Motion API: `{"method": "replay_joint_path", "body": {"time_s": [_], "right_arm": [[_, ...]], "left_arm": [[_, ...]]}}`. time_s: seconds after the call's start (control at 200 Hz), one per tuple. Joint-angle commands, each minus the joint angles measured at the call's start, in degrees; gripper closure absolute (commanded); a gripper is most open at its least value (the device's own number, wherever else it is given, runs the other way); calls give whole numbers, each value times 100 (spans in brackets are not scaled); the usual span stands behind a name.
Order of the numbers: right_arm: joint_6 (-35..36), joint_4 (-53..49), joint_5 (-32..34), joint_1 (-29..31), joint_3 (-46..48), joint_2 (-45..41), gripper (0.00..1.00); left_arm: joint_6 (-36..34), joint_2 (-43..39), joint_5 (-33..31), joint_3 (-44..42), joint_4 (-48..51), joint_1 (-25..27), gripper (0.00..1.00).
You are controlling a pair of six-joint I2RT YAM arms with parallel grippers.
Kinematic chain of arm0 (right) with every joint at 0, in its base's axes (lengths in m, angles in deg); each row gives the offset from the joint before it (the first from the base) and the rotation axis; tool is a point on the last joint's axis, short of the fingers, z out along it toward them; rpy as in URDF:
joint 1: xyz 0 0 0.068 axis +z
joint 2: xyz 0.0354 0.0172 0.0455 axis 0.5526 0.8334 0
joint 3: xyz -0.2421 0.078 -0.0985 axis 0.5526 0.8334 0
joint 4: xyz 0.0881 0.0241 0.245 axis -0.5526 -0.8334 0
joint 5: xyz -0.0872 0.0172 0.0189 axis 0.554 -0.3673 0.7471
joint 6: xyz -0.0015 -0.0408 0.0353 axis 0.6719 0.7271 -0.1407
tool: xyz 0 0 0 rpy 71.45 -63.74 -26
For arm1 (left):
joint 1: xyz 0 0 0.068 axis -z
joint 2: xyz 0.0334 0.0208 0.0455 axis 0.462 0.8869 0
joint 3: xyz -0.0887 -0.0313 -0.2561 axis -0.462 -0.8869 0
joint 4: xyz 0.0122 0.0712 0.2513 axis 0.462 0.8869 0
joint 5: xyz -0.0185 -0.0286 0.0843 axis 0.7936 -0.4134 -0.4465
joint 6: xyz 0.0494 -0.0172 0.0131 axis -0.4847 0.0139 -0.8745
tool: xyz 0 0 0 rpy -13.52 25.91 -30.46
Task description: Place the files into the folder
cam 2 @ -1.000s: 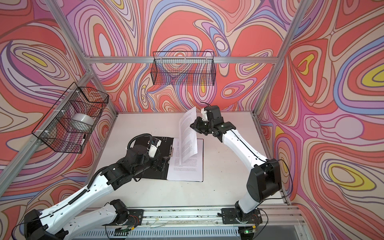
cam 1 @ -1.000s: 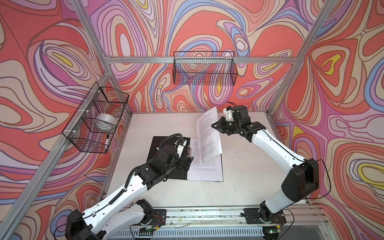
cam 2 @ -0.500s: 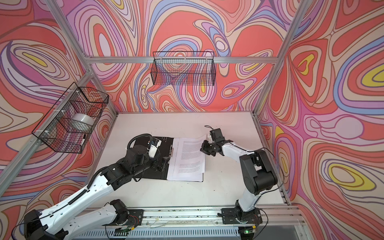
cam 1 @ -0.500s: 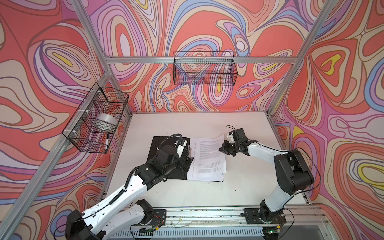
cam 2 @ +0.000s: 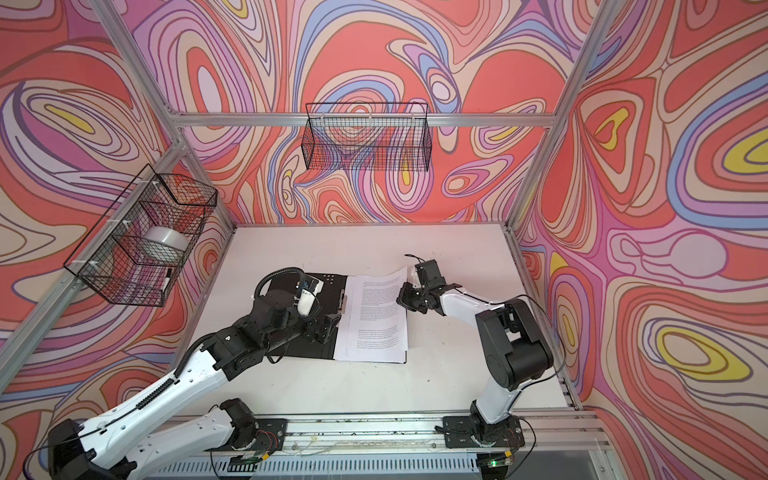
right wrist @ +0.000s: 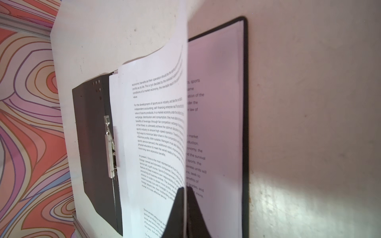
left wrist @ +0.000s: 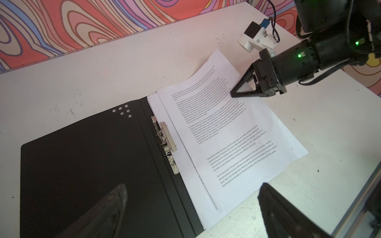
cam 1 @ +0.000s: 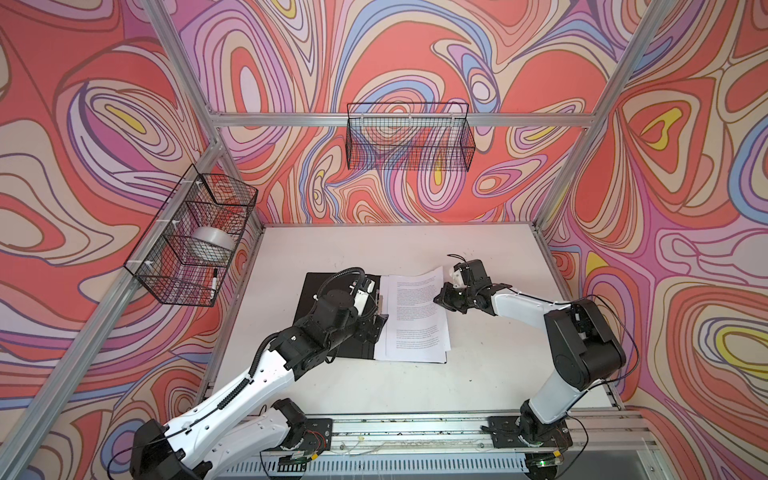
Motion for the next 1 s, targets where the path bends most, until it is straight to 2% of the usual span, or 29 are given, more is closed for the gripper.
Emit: {"method": "replay_joint_path", "body": {"time_s": [0.0,0.991], "right_arm": [[-165,192,119,91,66,57,100],[-484,360,126,313,172,156,100]], "left_arm": [[-69,28,120,134,50,-13,0],[-60,41,287,160,81,-13,0]]}}
